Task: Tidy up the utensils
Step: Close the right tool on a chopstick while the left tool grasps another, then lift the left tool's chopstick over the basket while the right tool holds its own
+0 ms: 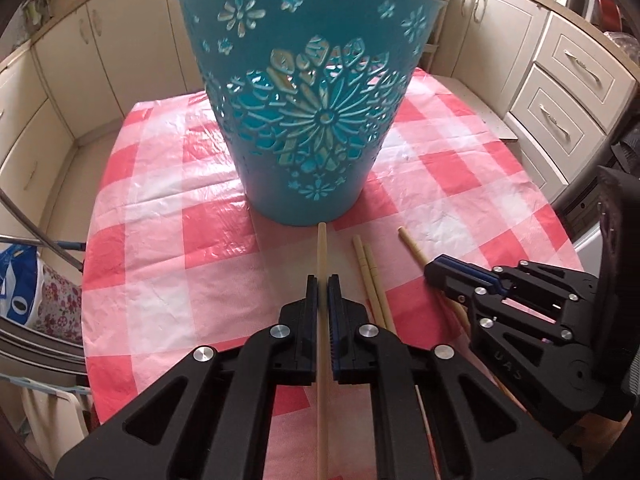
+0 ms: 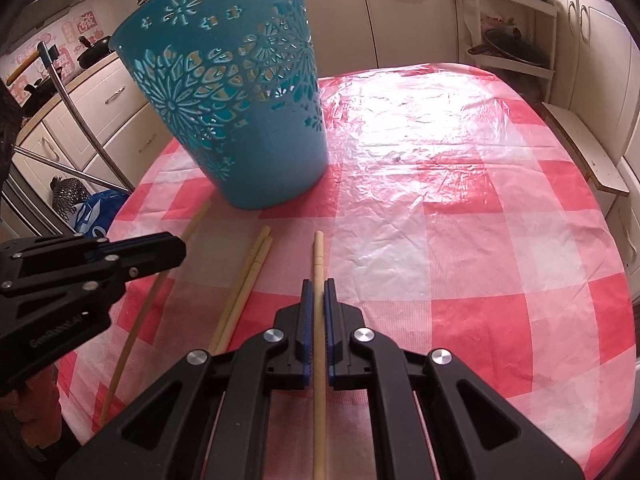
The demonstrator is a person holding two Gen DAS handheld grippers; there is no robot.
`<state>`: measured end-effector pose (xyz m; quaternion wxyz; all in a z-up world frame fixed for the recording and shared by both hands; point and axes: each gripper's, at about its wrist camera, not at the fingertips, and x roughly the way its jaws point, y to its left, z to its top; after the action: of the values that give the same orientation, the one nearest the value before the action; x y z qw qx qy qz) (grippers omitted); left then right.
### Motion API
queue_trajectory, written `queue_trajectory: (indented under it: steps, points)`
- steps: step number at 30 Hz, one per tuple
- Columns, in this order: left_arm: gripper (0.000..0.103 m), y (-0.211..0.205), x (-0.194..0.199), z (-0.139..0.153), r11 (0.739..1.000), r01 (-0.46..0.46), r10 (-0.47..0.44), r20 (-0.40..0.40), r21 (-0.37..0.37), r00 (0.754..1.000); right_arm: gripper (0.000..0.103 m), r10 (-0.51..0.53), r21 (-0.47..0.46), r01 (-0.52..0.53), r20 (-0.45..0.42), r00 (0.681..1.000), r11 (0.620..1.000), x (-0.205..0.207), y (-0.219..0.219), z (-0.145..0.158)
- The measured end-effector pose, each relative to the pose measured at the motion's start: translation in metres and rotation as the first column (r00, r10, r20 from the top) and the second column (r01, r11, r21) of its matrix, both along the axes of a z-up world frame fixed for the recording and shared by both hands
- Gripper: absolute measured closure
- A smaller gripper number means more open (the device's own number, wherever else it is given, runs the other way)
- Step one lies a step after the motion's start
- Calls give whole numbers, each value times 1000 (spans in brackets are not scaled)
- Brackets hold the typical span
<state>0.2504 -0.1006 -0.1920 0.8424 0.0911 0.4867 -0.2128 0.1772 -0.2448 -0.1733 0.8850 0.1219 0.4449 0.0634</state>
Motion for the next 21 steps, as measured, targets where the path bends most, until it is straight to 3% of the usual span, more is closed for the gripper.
queue_trajectory:
  steps: [16,21]
  points:
    - [98,-5,-13,38,995,80,-74,93,-64,993,97,1,-105,-1,2,1000,994,-1,16,2]
    - [98,-2,-17,57,983,126,-109,123,-135,986,97,1,-117,-1,2,1000,993,-2,19,3]
